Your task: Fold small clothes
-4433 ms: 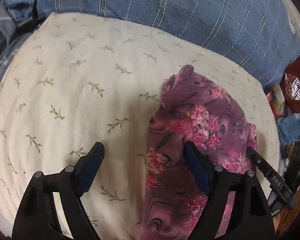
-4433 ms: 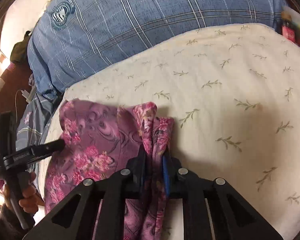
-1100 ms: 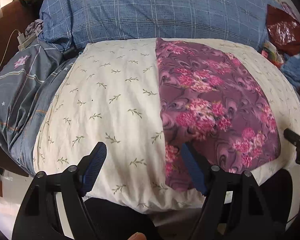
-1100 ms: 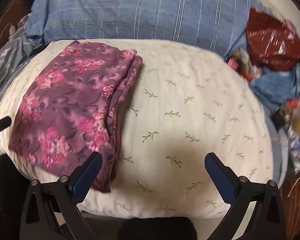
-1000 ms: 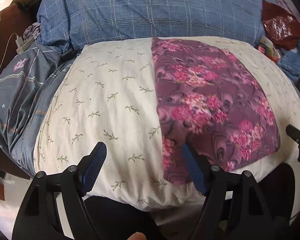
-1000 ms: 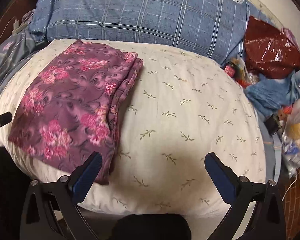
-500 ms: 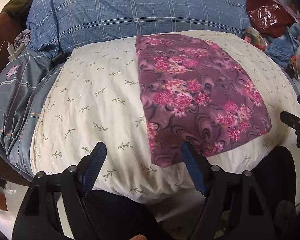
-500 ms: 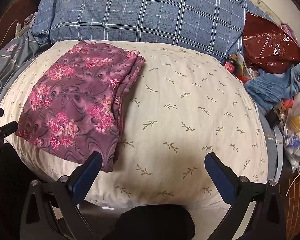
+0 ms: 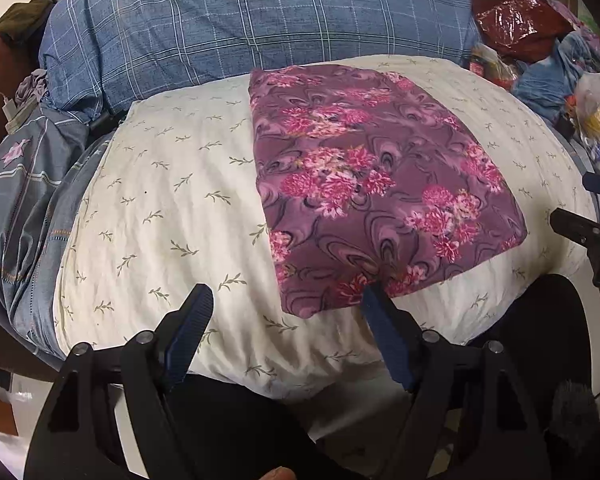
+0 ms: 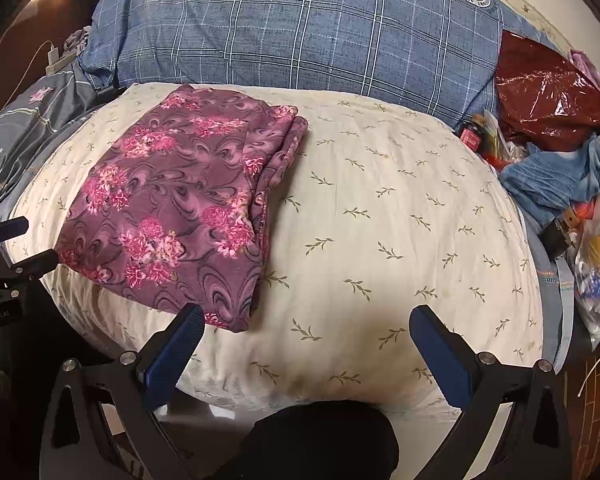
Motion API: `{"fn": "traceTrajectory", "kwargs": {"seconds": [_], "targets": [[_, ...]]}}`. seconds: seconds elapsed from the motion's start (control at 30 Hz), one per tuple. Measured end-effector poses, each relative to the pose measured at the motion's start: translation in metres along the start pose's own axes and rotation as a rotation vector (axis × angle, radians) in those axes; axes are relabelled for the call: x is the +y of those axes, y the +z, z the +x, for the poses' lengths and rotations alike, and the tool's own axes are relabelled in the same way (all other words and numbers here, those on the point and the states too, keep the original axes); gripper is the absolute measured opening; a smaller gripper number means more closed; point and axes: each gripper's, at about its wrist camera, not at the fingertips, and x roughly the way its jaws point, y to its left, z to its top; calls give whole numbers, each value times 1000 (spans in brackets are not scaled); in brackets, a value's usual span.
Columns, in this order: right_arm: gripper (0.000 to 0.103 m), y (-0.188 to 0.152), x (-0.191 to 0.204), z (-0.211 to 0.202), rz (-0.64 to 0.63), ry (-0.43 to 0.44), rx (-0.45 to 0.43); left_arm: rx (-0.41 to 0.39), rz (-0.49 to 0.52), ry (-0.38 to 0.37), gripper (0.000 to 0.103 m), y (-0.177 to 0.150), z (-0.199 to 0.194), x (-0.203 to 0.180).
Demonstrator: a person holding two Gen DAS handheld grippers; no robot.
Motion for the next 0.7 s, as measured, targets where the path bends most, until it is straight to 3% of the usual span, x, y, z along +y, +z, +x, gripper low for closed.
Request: {"fn": "traceTrajectory", "kwargs": {"seconds": [0.7], "targets": [[103, -3, 4, -10, -30, 5, -23, -32, 13, -17, 78, -8, -14, -5]]}}
